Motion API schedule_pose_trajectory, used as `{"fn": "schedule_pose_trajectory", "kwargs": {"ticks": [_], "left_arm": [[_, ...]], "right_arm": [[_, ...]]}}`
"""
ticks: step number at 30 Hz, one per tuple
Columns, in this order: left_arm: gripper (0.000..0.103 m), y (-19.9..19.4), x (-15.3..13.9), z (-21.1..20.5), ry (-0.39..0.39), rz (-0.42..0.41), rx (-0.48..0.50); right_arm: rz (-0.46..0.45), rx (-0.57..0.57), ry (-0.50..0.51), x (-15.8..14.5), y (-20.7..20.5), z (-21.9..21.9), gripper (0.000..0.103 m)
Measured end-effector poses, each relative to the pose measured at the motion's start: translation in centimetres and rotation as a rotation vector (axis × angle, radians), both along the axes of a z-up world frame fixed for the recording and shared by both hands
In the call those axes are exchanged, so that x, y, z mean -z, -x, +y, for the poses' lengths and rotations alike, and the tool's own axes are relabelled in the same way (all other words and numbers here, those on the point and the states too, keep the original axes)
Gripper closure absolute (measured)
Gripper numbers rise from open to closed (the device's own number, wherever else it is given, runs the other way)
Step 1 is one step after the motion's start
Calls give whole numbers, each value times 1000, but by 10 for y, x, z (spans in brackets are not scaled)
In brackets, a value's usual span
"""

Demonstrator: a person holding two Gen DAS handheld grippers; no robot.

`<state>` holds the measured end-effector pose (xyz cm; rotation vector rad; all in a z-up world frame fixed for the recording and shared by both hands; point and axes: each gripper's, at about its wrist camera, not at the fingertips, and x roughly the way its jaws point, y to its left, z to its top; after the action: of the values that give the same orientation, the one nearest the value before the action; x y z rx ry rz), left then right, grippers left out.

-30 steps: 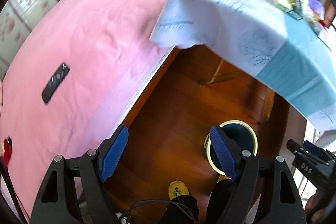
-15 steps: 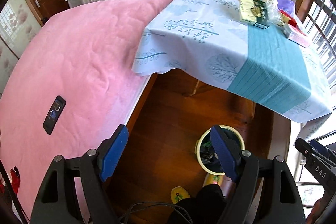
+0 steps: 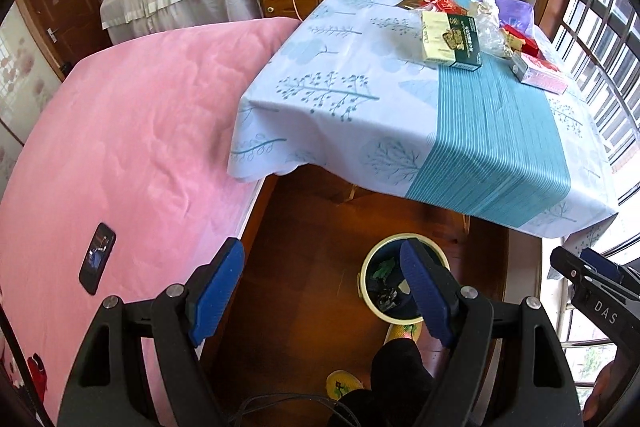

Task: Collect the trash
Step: 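Raise both tools from the bin back toward the table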

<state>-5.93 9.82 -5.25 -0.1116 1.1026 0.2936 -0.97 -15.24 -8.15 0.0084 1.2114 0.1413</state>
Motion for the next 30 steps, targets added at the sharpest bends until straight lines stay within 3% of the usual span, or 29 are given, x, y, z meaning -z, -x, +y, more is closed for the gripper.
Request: {"fn": "schedule_pose_trajectory", "kwargs": {"ticks": [9, 12, 22, 30], "left_arm": [[24, -68, -5, -3, 82, 25, 40], [15, -104, -1, -9, 121, 46, 53], [15, -240, 17, -20, 293, 44, 75], [15, -312, 42, -8, 381, 73, 50]], "right_arm": [[-36, 7, -90, -12, -62, -8, 46], [-47, -14, -118, -15, -90, -10, 46], [-45, -147, -183, -8, -202, -9, 45], [-68, -234, -191, 2, -268, 6, 46]]}}
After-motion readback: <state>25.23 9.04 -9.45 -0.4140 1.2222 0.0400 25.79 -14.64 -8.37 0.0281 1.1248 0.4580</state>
